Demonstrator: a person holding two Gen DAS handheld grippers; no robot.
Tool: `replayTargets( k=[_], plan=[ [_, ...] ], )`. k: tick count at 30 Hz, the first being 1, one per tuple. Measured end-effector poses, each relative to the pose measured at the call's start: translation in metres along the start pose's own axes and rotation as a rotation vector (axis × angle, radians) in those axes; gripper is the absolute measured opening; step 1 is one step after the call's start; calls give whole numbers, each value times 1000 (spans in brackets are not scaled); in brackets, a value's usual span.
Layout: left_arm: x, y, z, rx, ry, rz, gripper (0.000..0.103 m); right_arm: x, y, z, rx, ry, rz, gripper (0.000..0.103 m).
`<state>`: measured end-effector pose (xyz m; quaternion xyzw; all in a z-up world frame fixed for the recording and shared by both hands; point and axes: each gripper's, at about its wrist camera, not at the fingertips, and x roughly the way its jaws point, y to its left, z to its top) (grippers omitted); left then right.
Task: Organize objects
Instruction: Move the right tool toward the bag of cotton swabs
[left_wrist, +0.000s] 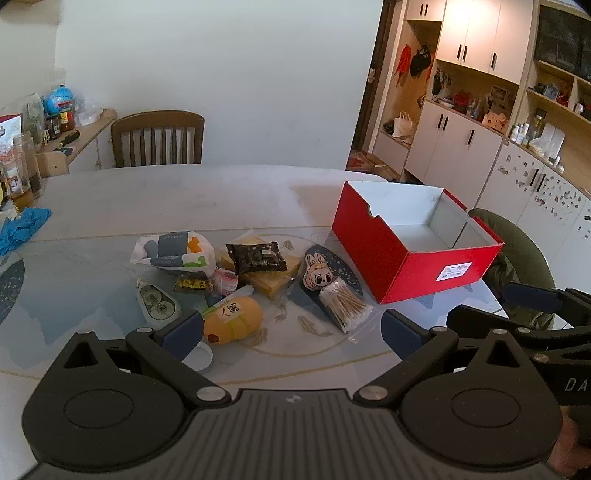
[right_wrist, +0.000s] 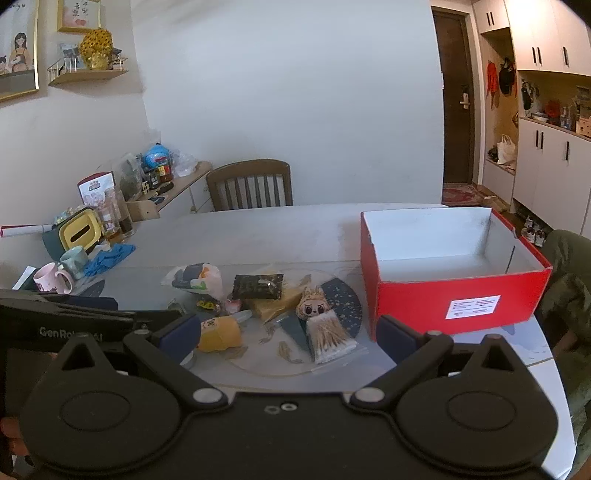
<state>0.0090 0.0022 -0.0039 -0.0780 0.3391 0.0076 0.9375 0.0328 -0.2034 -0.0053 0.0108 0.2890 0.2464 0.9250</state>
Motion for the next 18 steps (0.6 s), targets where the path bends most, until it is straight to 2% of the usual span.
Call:
replayTargets(
  k=[8, 14, 18],
  plan=[
    [7, 10, 1, -14, -2, 7, 103, 15, 6, 0, -10, 39, 6, 101],
    [28, 18, 3, -2, 38, -5, 103, 34, 3, 1, 16, 75, -6, 101],
    [43, 26, -2, 29, 41, 18, 103, 56, 0, -3, 5, 113, -14, 101]
  ],
)
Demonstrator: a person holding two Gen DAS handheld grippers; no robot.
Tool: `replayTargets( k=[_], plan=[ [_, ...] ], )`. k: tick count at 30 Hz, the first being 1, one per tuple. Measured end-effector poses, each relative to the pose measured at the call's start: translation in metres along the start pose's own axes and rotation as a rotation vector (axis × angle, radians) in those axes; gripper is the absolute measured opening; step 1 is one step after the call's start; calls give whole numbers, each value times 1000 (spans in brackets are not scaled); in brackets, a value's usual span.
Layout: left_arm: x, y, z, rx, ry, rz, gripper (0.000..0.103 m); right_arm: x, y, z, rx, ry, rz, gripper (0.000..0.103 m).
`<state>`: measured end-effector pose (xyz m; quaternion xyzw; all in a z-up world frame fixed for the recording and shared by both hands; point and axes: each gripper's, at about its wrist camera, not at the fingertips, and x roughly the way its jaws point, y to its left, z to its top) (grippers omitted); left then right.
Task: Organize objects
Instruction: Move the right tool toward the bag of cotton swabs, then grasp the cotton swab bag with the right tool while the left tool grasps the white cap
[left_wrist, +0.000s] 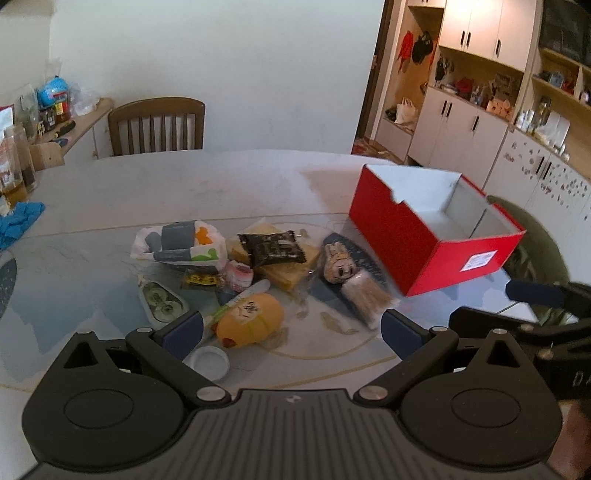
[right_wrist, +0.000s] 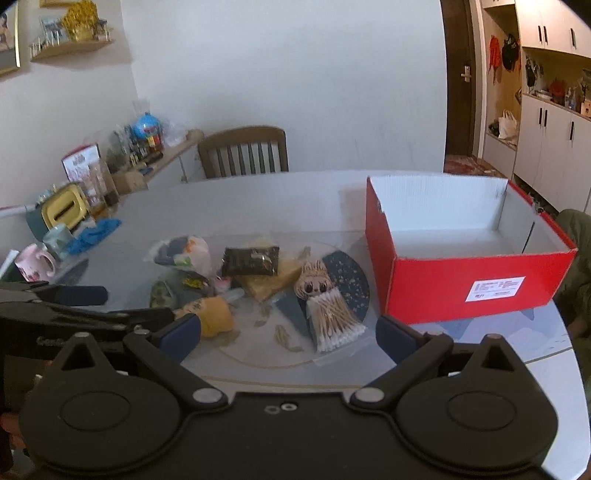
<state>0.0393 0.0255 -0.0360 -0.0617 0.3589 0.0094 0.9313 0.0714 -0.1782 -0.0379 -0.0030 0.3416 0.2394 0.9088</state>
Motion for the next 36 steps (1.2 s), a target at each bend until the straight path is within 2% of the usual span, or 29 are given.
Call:
replayTargets(
  k=[7, 15, 22, 25, 31, 33, 35, 36],
  plan=[
    [33, 17, -19, 49, 37, 30, 103, 43, -6, -7, -42, 62, -22, 98],
    [76, 43, -35, 79, 99, 105, 102, 96, -11, -8, -96, 122, -65, 91],
    [98, 52, -44, 86, 148, 117, 92, 132, -12, -5, -83, 148, -121, 86],
    [102, 52, -46, 98, 156, 115, 92, 142, -16, -7, -59, 166, -148, 84],
    [109, 56, -49, 95, 191, 88, 77, 157, -19, -8, -46, 199, -170, 80],
    [108, 56, -49, 102, 183, 78, 71, 158, -20, -8, -34, 206, -180, 75],
    [107, 55, -48, 114, 175, 71, 57, 158, -22, -7, -22, 212, -189, 66],
    [107, 55, -48, 118, 173, 67, 54, 158, -22, -7, -18, 216, -195, 64]
  ],
)
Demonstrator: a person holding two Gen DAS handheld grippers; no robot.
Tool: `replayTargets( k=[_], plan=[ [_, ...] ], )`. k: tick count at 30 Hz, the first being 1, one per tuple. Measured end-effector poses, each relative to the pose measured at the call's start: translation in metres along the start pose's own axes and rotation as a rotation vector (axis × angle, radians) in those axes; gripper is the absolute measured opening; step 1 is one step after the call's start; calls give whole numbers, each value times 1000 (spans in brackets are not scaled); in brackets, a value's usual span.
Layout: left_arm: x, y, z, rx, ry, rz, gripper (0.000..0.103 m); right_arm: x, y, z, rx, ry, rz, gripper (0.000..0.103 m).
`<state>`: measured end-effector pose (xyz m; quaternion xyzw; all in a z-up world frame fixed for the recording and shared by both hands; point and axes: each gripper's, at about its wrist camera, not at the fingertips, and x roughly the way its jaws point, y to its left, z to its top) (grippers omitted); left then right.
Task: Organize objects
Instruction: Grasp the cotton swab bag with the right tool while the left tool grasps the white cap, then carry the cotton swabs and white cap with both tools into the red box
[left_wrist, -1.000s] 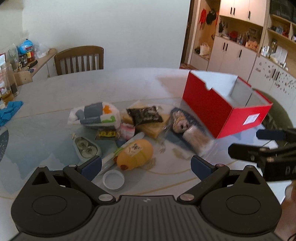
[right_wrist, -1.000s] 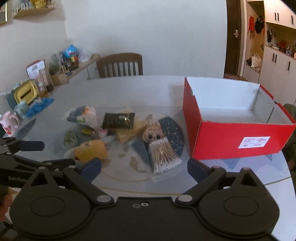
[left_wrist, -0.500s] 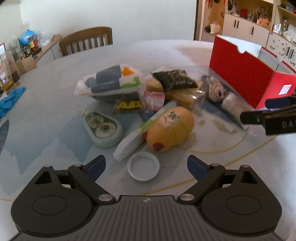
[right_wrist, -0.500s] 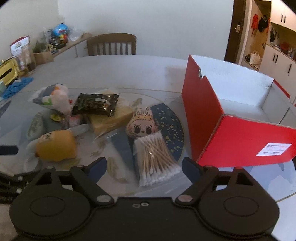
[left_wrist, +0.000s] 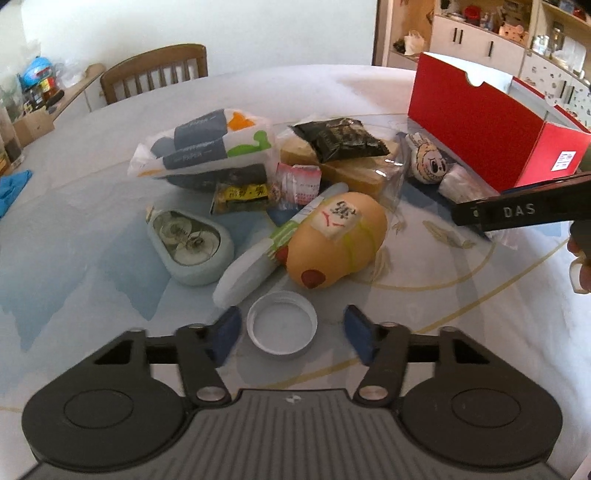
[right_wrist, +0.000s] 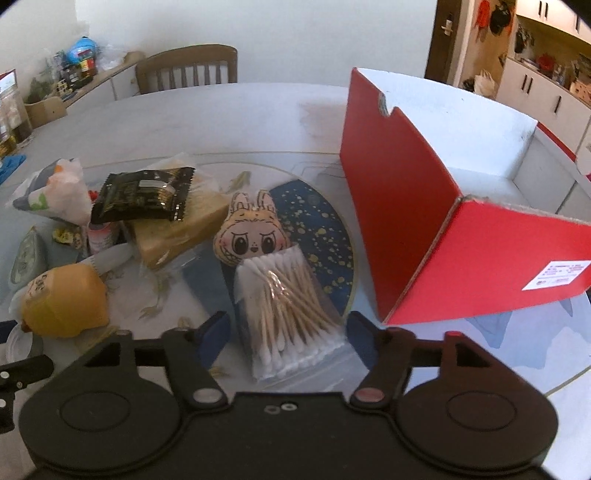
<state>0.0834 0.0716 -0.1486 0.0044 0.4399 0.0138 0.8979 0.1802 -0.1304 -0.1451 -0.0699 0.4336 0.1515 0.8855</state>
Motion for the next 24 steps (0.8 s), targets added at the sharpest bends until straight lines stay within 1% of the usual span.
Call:
replayTargets(
  k=[2, 3, 4, 5, 8, 13, 17, 21, 24],
  plan=[
    [0, 0, 1, 3, 0, -6, 48, -1, -1, 1, 7, 7, -14, 53],
    [0, 1, 1, 8, 1, -10, 46, -1, -1, 1, 8, 10, -21, 51],
    [0, 1, 2, 17, 2, -15, 39, -2, -1, 1, 9, 13, -25, 49],
    [-1, 0, 2, 25, 4, -20, 38, -2, -1, 1, 9, 16, -30, 47],
    [-1, 2, 3, 31, 10, -25, 38, -5, 0, 1, 17, 24, -35, 44],
    [-3, 5, 2, 48, 21, -24, 38, -16, 1, -4, 34, 53, -52, 42],
    [-8, 8, 3, 58, 15, -55, 38, -37, 2, -7, 57, 67, -37, 42],
    [-19, 10, 8, 80, -2, -80, 38, -64, 5, -6, 65, 56, -35, 42],
    [-28, 10, 16, 104, -30, -99, 38, -82, 7, -1, 63, 26, -38, 42]
  ],
)
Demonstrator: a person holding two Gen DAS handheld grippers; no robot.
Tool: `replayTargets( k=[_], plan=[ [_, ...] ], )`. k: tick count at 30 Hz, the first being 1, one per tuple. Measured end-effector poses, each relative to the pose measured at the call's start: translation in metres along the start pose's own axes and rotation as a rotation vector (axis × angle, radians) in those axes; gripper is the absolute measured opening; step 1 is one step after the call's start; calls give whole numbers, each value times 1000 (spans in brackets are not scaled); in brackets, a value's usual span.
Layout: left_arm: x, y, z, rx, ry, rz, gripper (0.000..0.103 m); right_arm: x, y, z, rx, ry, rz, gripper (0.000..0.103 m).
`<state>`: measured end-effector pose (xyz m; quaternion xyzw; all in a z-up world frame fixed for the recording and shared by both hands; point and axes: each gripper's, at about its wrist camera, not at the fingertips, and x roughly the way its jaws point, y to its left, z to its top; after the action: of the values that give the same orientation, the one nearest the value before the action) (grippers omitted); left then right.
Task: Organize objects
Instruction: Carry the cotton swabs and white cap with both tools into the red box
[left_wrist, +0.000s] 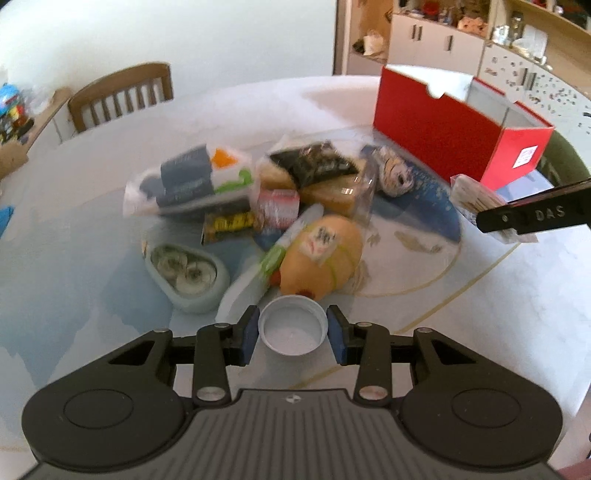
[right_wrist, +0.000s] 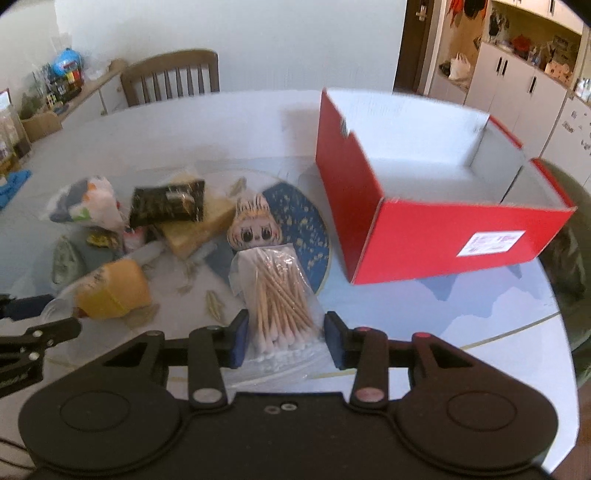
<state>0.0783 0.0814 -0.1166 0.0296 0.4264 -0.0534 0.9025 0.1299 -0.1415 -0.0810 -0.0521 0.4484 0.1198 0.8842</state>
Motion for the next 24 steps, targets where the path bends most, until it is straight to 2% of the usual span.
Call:
replayTargets(
  k=[11, 24],
  plan=[
    [-21, -21, 41, 83, -84, -108, 38, -47, -28, 26, 16, -83, 1, 42],
    [-16, -93, 113, 119, -151, -150, 38, -36, -112, 65, -28, -97, 25, 42]
  ],
)
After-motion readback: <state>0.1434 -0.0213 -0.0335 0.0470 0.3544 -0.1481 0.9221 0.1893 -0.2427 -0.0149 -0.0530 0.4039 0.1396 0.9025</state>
